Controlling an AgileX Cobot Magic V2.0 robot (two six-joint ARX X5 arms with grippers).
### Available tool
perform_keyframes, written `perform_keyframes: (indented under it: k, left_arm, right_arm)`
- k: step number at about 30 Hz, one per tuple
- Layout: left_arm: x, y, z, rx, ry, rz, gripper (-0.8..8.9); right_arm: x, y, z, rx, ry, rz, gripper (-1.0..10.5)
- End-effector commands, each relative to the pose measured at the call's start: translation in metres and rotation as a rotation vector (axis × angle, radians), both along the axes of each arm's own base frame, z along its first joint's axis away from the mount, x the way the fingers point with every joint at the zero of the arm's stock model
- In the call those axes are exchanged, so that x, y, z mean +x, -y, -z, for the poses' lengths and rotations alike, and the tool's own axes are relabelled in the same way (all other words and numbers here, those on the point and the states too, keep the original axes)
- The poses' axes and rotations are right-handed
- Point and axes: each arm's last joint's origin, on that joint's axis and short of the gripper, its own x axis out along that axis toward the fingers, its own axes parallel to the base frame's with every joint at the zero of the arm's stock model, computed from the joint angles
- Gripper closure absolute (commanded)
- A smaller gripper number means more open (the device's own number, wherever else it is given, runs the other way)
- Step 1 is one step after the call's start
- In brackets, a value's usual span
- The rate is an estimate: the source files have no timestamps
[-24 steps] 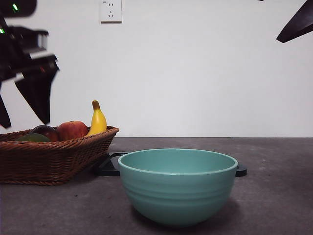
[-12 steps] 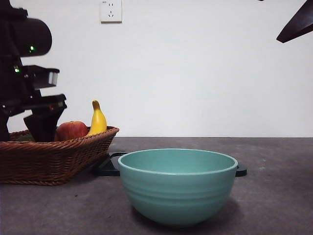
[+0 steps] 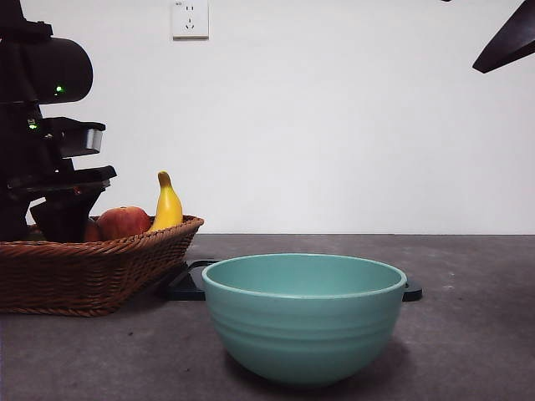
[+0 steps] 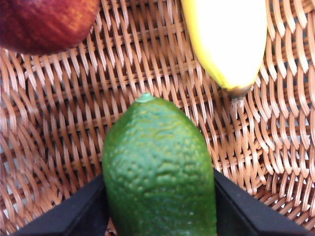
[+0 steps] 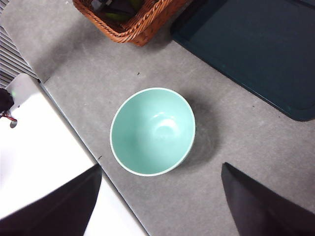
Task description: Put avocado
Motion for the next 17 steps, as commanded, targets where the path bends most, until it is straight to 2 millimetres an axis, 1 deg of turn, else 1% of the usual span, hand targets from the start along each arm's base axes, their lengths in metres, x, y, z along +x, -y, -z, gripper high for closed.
perform_keyframes:
  k: [1,5,10,13,17]
  left_arm:
    - [0.001,0.001,-0.009,-0.004,0.032,0.005,6.02]
    - [-0.007,0.000,-0.031,-0.035,0.101,0.003,6.02]
    - [-0.033,0.005,-0.067,-0.116,0.177,0.056,6.02]
    - [-0.054,0.013,-0.085,-0.200,0.199,0.127,6.02]
    - [-0.076,0.030,-0.102,-0.304,0.226,0.222,6.02]
  right_arm:
    - [0.001,-0.002,-0.005,0.010,0.007,-0.003,5.6]
    - [0.001,-0.002,-0.005,0.010,0.006,-0.003,5.6]
    - [0.001,-0.002,-0.005,0.010,0.007,-0.003,5.6]
    - [0.001,-0.002,-0.005,0.009,0.007,-0.002,5.6]
    - [0.001,-0.002,-0.004,0.005,0.009,0.002,5.6]
